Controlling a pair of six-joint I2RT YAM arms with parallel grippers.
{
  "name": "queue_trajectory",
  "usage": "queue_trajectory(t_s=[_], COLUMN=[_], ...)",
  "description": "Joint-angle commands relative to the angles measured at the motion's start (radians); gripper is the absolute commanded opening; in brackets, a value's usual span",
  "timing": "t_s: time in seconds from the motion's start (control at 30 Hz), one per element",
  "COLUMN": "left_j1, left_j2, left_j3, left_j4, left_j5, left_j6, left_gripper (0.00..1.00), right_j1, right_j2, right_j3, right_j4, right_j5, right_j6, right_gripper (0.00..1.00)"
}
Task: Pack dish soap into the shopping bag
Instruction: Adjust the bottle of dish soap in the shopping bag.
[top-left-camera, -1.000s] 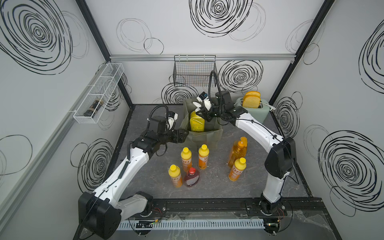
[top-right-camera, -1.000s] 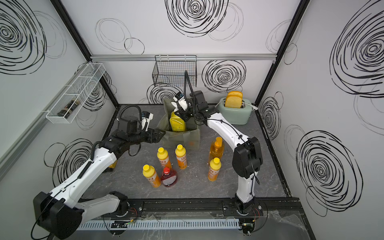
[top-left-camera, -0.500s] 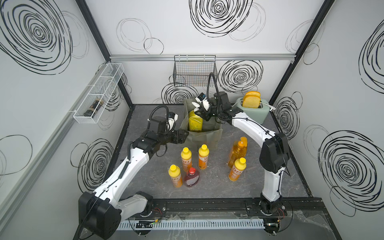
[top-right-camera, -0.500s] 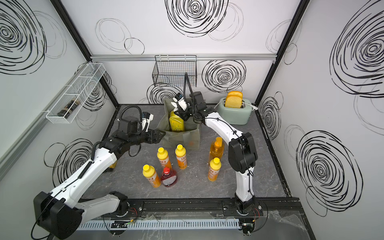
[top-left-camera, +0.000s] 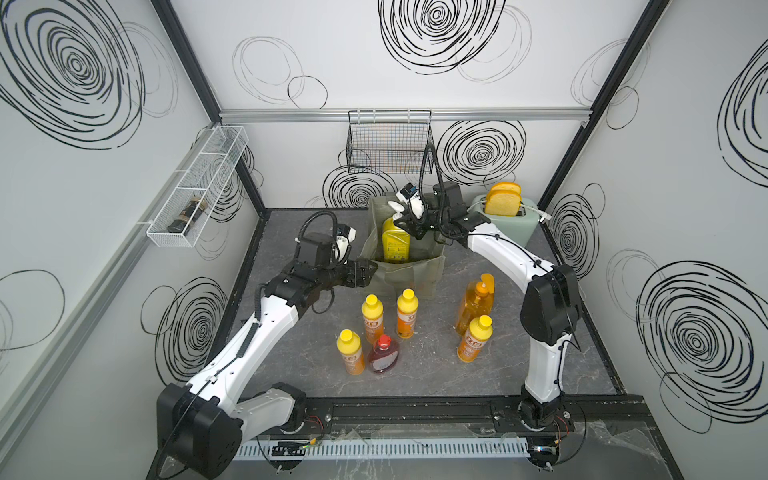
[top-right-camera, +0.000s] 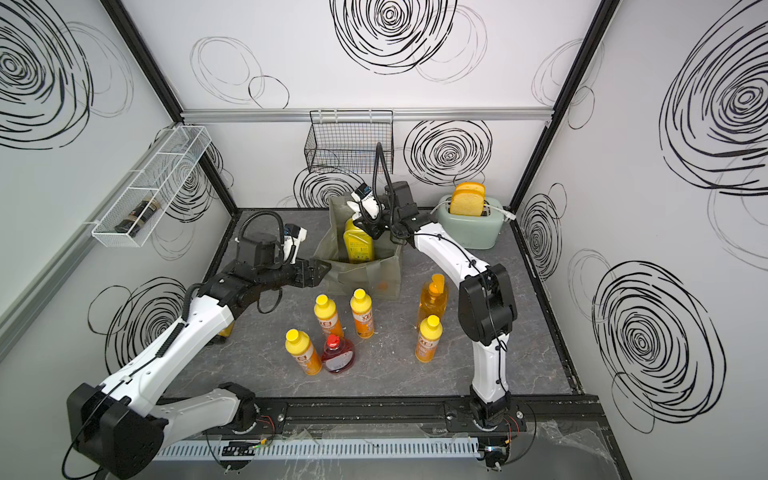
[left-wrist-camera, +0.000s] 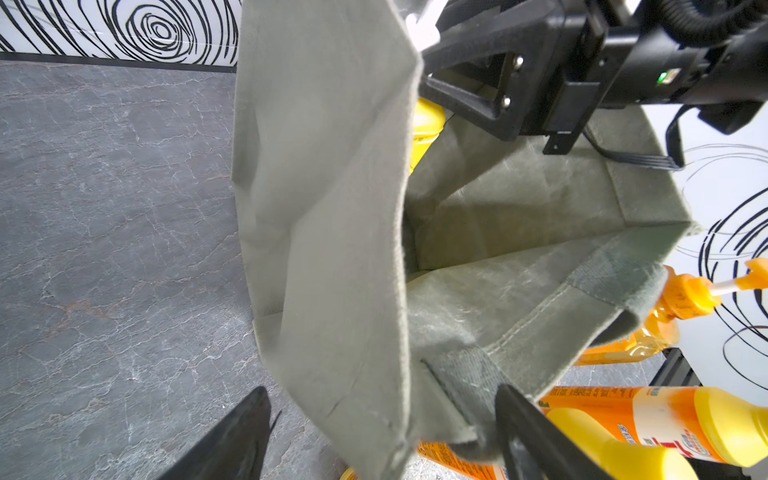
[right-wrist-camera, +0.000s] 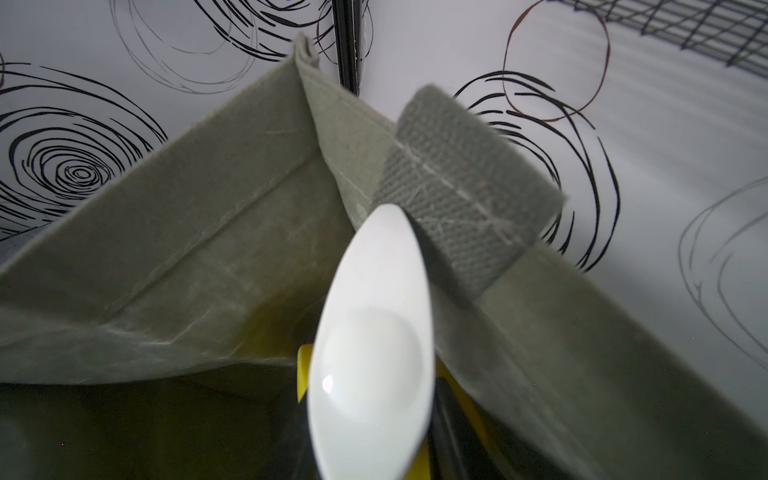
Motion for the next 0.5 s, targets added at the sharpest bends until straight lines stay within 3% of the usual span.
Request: queue_trajectory(t_s=[0.0,0.1,0.17,0.33,0.47], left_j1=[-0.005,-0.005,-0.005,-0.003,0.001], left_j2=[-0.026,-0.027,-0.027,-0.035,-0.044], left_j3=[-0.010,-0.009,-0.006,0.018,0.044], left_j4=[0.023,0.023,0.021,0.018,0.013], left_j5=[-0.010,-0.012,-0.011,-0.013,-0.019], left_j6=[0.011,0.010,0.010,0.008,0.008], left_gripper=[0.87,0.87,0.87,0.89,0.92], right_j1=[-0.017,-0.018,-0.018,-0.018,-0.016], right_j2=[-0.109,-0.097,-0.094,-0.122,-0.168], right_j3=[0.050,0.050,0.050,0.036,0.040], right_j4=[0.255,0.244,0.231,0.203,0.169], right_j5=[-0.055,-0.056,-0.053,-0.028,0.057], right_j6=[-0.022,-0.021,-0.018,0.016,0.089], right_gripper=[0.00,0.01,0.10,0.59,0.89])
